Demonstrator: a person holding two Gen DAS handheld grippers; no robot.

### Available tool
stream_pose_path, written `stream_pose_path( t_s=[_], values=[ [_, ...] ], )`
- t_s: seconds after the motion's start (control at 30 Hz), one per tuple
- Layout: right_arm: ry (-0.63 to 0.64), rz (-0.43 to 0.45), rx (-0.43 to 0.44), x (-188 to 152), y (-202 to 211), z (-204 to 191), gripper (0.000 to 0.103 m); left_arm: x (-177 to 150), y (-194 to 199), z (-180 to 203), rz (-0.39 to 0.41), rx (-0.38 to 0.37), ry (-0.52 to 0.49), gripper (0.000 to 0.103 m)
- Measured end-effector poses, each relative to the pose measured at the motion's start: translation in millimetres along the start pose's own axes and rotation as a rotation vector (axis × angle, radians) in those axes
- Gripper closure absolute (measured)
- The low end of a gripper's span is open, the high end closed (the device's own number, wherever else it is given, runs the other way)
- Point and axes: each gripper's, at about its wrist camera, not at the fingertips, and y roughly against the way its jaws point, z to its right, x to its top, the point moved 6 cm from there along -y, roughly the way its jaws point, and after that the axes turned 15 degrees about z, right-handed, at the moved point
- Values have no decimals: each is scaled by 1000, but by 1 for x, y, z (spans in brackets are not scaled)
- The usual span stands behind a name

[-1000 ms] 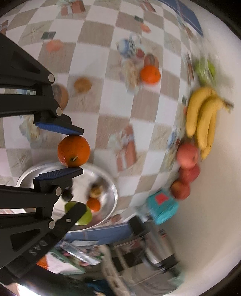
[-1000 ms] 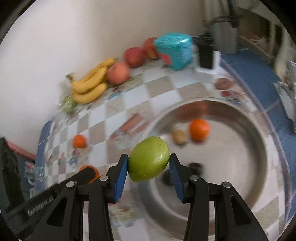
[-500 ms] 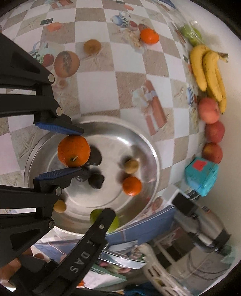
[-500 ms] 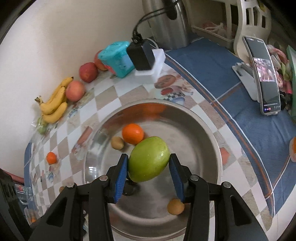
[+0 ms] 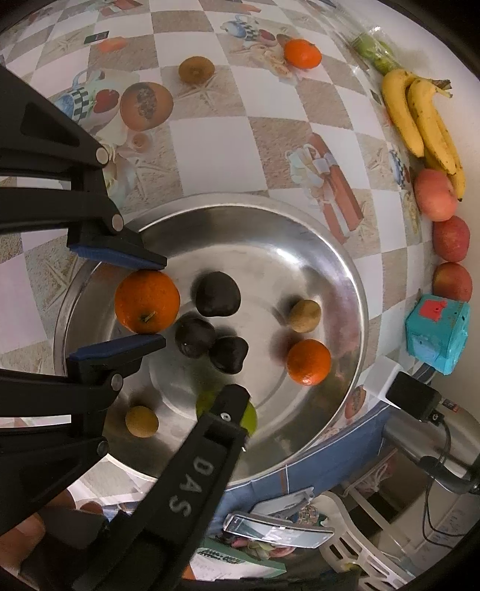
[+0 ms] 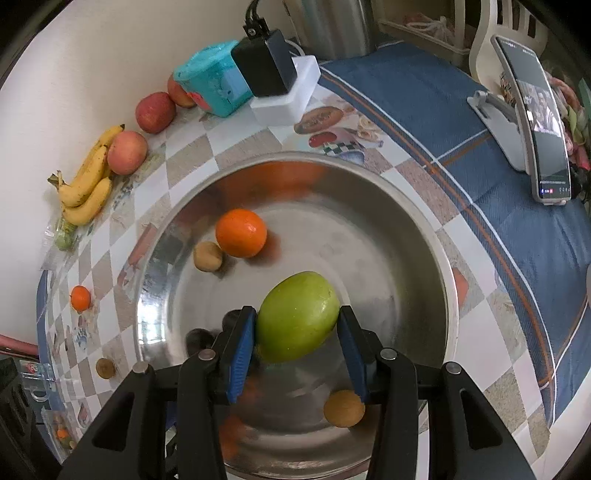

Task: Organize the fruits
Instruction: 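Carry the pear in the right tool and orange in the left tool over the basin, then open both tools to drop the pear and orange into the basin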

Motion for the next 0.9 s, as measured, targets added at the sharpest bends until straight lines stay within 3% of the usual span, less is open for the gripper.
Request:
stream_pose_path(
  t_s=[0.37,0.47,0.7,0.9],
  values=[
    [14,-4,-5,1,-1,-1,55,1,-4,3,-11,-23,24,63],
    [13,3,-6,3,0,-2,55,3,1,4,-5,-46,36,55],
    [-17,86,18,18,23,0,55,12,15,0,28,-64,54,53],
    [-34,155,32,32,46,3,55,31,31,-24,86,-52,121,53]
  ],
)
